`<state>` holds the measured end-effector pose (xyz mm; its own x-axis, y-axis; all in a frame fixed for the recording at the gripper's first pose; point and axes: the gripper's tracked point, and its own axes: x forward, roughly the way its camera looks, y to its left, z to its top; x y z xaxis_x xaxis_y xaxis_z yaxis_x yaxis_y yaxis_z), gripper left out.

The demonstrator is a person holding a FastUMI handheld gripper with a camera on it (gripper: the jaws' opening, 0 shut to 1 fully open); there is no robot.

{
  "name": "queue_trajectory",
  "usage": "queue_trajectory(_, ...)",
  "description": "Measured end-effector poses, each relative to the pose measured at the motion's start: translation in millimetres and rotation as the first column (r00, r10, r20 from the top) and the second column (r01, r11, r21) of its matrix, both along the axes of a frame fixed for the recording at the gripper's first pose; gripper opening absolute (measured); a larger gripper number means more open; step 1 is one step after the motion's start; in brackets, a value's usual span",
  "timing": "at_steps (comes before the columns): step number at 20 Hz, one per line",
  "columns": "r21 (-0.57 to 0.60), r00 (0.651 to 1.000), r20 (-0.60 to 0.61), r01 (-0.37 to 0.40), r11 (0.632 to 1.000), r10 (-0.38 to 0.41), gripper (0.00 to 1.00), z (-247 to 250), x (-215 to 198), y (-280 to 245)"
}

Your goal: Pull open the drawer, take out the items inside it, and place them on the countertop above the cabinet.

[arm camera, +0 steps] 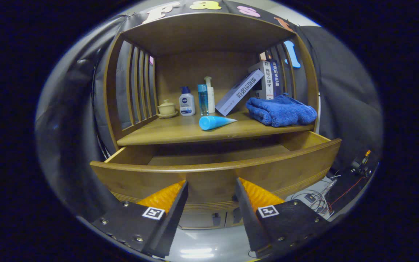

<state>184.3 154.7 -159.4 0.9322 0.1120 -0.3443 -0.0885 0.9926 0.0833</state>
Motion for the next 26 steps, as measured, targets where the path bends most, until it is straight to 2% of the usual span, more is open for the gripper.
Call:
queue_trajectory(7,0.051,0.999,0.02,-0.026,0.998,0.025,0.79,-5.0,48.4,10.4)
queue_trajectory(12,0.044,0.999,0.004,-0.036,0.998,0.035,0.79,-9.4,80.6,18.7)
queue_trajectory(25,0.084,0.997,0.066,-0.048,0.995,0.043,0.8,1.2,82.3,17.7)
queue_trajectory(26,0.085,0.996,0.083,-0.044,0.995,0.036,0.85,8.9,82.0,15.9)
